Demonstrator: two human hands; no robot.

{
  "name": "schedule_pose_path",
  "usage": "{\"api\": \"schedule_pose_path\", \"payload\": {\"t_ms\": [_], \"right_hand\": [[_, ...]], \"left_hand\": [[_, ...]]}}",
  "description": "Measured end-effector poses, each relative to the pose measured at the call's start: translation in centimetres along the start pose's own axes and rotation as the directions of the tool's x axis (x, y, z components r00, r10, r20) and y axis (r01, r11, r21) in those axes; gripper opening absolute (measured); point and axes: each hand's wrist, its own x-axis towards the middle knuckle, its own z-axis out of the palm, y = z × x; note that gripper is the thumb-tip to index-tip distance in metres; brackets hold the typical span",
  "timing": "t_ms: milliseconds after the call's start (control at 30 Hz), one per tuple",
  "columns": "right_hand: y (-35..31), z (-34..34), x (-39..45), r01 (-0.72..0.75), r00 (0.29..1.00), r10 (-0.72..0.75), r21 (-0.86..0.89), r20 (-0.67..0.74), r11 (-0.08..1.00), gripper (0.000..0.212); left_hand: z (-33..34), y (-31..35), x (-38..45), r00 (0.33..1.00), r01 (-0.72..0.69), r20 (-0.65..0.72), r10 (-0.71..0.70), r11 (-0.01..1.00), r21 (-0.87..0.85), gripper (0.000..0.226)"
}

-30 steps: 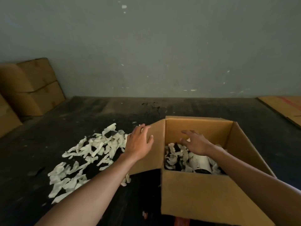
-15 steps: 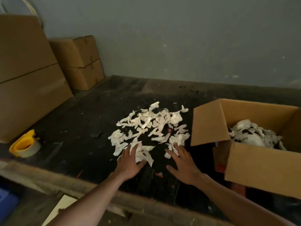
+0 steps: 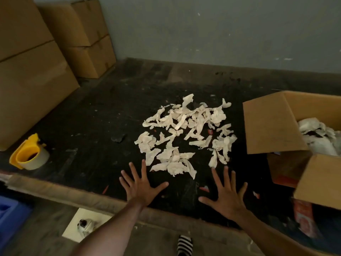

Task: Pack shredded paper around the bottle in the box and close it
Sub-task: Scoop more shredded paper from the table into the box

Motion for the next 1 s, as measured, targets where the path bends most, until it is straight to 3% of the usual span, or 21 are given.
{"api": "schedule_pose_path", "payload": {"t_ms": [300, 433, 500, 600, 667, 767, 833, 900, 1000], "right_hand": [[-12.0, 1.2, 10.7, 0.149, 0.984, -0.156, -0.087, -0.081, 0.985, 0.091], [-14.5, 0.2, 15.0, 0.156, 0.986, -0.159, -0.057, -0.055, 0.986, 0.092], [-15.1, -1.3, 16.1, 0.229, 0.971, -0.225, 0.051, -0.075, 0.972, 0.089], [-14.9, -4.2, 16.0, 0.351, 0.911, -0.303, 0.139, -0.281, 0.926, 0.083], [-13.6, -5.4, 15.3, 0.323, 0.857, -0.207, 0.178, -0.473, 0.93, 0.076], [-9.5, -6.5, 14.5, 0.076, 0.802, 0.092, 0.253, -0.59, 0.964, 0.069], [-6.4, -6.5, 13.9, -0.18, 0.753, 0.357, 0.349, -0.552, 0.92, 0.069], [-4.1, -5.9, 13.5, -0.381, 0.679, 0.594, 0.485, -0.431, 0.787, 0.072], [-3.0, -5.3, 13.9, -0.465, 0.655, 0.714, 0.615, -0.245, 0.637, 0.069]], "left_hand": [[-0.9, -2.5, 8.9, 0.991, -0.107, -0.074, 0.112, 0.991, 0.077, 0.108], [-2.6, -2.7, 11.5, 0.959, -0.238, -0.191, 0.209, 0.96, -0.144, 0.084], [-3.7, -3.5, 12.3, 0.929, -0.253, -0.334, 0.162, 0.935, -0.248, 0.077], [-5.2, -6.0, 14.3, 0.9, -0.159, -0.436, 0.02, 0.945, -0.285, 0.07], [-5.9, -7.9, 16.0, 0.896, -0.045, -0.43, -0.108, 0.942, -0.332, 0.069], [-6.6, -9.7, 18.7, 0.92, 0.084, -0.332, -0.208, 0.932, -0.352, 0.069], [-6.5, -9.6, 20.4, 0.948, 0.035, -0.295, -0.115, 0.964, -0.265, 0.071], [-6.3, -8.9, 21.7, 0.967, -0.023, -0.253, -0.035, 0.975, -0.223, 0.072], [-5.9, -7.1, 22.9, 0.978, -0.091, -0.202, 0.041, 0.966, -0.244, 0.073]]}}
